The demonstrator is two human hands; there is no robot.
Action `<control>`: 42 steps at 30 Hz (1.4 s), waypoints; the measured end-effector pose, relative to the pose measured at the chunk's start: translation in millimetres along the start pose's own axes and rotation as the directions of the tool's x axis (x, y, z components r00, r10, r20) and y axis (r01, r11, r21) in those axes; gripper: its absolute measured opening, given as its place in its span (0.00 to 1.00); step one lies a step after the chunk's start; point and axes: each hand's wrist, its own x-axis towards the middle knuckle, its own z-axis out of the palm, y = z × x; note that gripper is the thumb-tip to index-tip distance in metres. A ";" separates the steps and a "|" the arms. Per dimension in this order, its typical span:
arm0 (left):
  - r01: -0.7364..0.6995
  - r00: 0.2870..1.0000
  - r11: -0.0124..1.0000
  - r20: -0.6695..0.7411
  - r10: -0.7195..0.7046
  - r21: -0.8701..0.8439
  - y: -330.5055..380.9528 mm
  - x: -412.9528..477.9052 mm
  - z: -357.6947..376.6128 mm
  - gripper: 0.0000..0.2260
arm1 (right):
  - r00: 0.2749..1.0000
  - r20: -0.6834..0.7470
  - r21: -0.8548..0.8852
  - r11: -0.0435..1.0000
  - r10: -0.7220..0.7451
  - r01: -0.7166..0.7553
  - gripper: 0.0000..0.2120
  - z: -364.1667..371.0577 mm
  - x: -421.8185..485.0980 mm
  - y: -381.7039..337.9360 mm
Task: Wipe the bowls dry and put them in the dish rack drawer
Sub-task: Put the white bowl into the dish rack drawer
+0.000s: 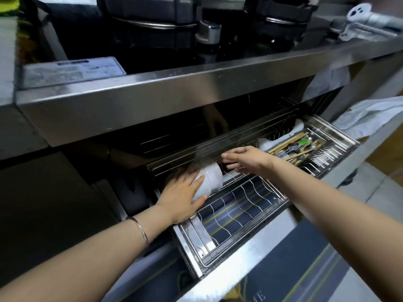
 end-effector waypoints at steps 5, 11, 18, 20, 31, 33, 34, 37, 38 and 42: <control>-0.082 0.996 0.994 -0.027 0.080 -0.073 23.6 -17.8 -45.3 0.23 | 0.945 -0.261 0.114 0.966 -0.198 0.234 0.05 -9.8 -78.4 -14.3; -0.195 0.945 0.978 -0.284 0.165 -0.080 36.5 -66.6 -146.9 0.13 | 0.762 -0.431 -0.071 0.859 -0.484 0.506 0.10 9.6 -154.1 -71.8; -0.223 0.820 0.960 -0.565 0.091 -0.169 -18.4 -171.0 -247.6 0.10 | 0.603 -0.359 -0.345 0.702 -0.712 0.624 0.16 72.9 -201.0 -165.2; -0.170 0.802 0.966 -0.598 0.021 -0.194 -47.1 -202.4 -264.9 0.10 | 0.591 -0.309 -0.370 0.666 -0.745 0.647 0.19 101.7 -206.9 -191.6; 0.216 0.739 0.972 -0.635 -0.224 -0.092 -207.2 -352.7 -303.2 0.29 | 0.559 0.092 -0.447 0.468 -0.824 0.762 0.26 279.0 -203.8 -303.6; 0.293 0.733 0.950 -0.613 -0.295 -0.107 -227.9 -368.2 -304.5 0.25 | 0.554 0.130 -0.443 0.451 -0.823 0.775 0.26 301.4 -201.1 -315.1; 0.343 0.731 0.933 -0.592 -0.339 -0.111 -240.7 -379.4 -304.8 0.21 | 0.545 0.155 -0.436 0.438 -0.824 0.786 0.26 316.2 -200.4 -322.8; 0.426 0.723 0.894 -0.542 -0.429 -0.140 -271.7 -407.3 -303.7 0.14 | 0.533 0.221 -0.433 0.408 -0.817 0.804 0.25 353.5 -199.8 -339.4; 0.449 0.714 0.880 -0.530 -0.458 -0.156 -279.9 -416.6 -303.6 0.14 | 0.531 0.246 -0.429 0.400 -0.811 0.810 0.25 365.4 -201.1 -344.9; 0.514 0.683 0.833 -0.491 -0.541 -0.203 -303.4 -439.8 -302.0 0.14 | 0.524 0.318 -0.395 0.392 -0.790 0.831 0.22 402.7 -201.9 -358.1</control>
